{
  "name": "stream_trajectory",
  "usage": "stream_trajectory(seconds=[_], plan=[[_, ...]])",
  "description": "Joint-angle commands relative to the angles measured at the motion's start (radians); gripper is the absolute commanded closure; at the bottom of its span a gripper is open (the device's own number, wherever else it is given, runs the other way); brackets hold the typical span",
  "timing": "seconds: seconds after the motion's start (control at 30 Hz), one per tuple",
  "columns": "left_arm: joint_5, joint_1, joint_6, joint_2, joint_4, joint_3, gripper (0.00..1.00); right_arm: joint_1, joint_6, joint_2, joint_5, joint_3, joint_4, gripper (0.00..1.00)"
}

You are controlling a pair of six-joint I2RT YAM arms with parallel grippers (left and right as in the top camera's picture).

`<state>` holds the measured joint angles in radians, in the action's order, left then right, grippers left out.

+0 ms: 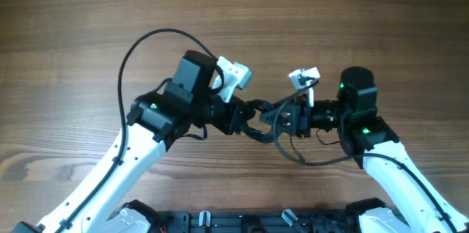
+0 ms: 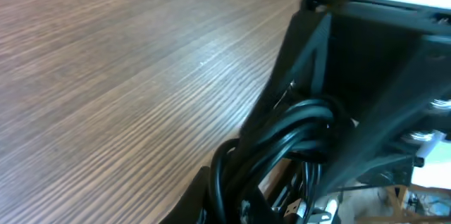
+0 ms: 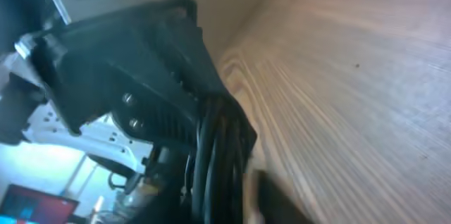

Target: Untangle cables

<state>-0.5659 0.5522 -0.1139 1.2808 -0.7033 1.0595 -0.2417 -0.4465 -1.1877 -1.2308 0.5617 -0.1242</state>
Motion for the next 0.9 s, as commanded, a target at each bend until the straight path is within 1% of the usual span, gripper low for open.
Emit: stream_trajectory(seconds=[0.0, 0.03, 0.07, 0.1, 0.13, 0.17, 0.2, 0.23, 0.3, 0.37, 0.4, 0.43, 0.47, 0.5, 0.53, 0.6, 0.63, 0.67, 0.7, 0.73, 0.77, 0.8, 0.83, 0.87], plan=[[0.076, -0.005, -0.112, -0.011, 0.013, 0.020, 0.94, -0.011, 0.024, -0.008, 0.056, 0.002, -0.002, 0.92], [0.108, -0.013, -0.153, -0.012, 0.015, 0.020, 0.94, -0.011, 0.021, -0.007, 0.056, 0.002, -0.002, 0.95], [0.143, -0.024, -0.206, -0.013, 0.015, 0.020, 0.90, -0.011, -0.003, -0.007, 0.062, 0.002, -0.002, 0.96], [0.172, -0.037, -0.262, -0.013, 0.017, 0.020, 0.70, -0.011, -0.043, -0.007, 0.086, 0.002, -0.002, 0.96], [0.192, -0.048, -0.321, -0.013, 0.023, 0.020, 0.54, -0.011, -0.113, -0.007, 0.129, 0.002, -0.003, 0.95], [0.201, -0.058, -0.393, -0.013, 0.036, 0.020, 0.32, -0.011, -0.209, -0.007, 0.198, 0.002, -0.002, 0.96], [0.201, -0.064, -0.465, -0.013, 0.056, 0.020, 0.03, -0.011, -0.283, -0.007, 0.249, 0.002, -0.002, 0.96], [0.201, -0.064, -0.520, -0.013, 0.075, 0.020, 0.00, -0.011, -0.393, -0.007, 0.315, 0.002, -0.003, 0.96], [0.199, -0.057, -0.653, -0.010, 0.126, 0.020, 0.00, -0.011, -0.589, -0.007, 0.407, 0.002, -0.023, 0.95], [0.192, -0.039, -0.720, -0.005, 0.145, 0.020, 0.00, -0.011, -0.691, -0.007, 0.417, 0.002, -0.082, 0.95], [0.191, -0.021, -0.740, 0.000, 0.151, 0.020, 0.00, -0.011, -0.720, -0.007, 0.407, 0.002, -0.117, 0.96], [0.190, -0.005, -0.740, 0.005, 0.152, 0.020, 0.00, -0.011, -0.735, -0.007, 0.395, 0.002, -0.146, 0.95], [0.190, 0.021, -0.773, 0.018, 0.149, 0.020, 0.14, -0.011, -0.739, -0.007, 0.388, 0.002, -0.179, 0.96], [0.191, 0.034, -0.850, 0.030, 0.145, 0.020, 0.26, -0.011, -0.742, -0.007, 0.388, 0.002, -0.180, 0.96], [0.190, 0.048, -0.943, 0.047, 0.146, 0.020, 0.32, -0.011, -0.743, -0.007, 0.388, 0.002, -0.178, 0.96], [0.201, 0.064, -1.013, 0.072, 0.158, 0.020, 0.33, -0.011, -0.745, -0.007, 0.382, 0.002, -0.179, 0.96], [0.206, 0.074, -1.022, 0.090, 0.171, 0.020, 0.37, -0.011, -0.756, -0.007, 0.367, 0.002, -0.177, 0.95], [0.206, 0.079, -1.028, 0.106, 0.179, 0.020, 0.47, -0.011, -0.760, -0.007, 0.353, 0.002, -0.176, 0.96], [0.205, 0.082, -1.029, 0.116, 0.182, 0.020, 0.53, -0.011, -0.760, -0.007, 0.345, 0.002, -0.176, 0.96], [0.210, 0.083, -1.028, 0.128, 0.180, 0.020, 0.67, -0.011, -0.758, -0.007, 0.335, 0.002, -0.174, 0.96], [0.220, 0.083, -1.028, 0.137, 0.174, 0.020, 0.89, -0.011, -0.757, -0.007, 0.331, 0.002, -0.170, 0.96], [0.235, 0.081, -1.027, 0.139, 0.164, 0.020, 0.96, -0.010, -0.755, -0.007, 0.331, 0.002, -0.170, 0.96], [0.248, 0.076, -1.023, 0.138, 0.153, 0.020, 0.96, -0.009, -0.743, -0.007, 0.331, 0.002, -0.170, 0.96], [0.257, 0.066, -1.016, 0.132, 0.138, 0.020, 0.96, -0.005, -0.706, -0.007, 0.331, 0.002, -0.170, 0.91]])
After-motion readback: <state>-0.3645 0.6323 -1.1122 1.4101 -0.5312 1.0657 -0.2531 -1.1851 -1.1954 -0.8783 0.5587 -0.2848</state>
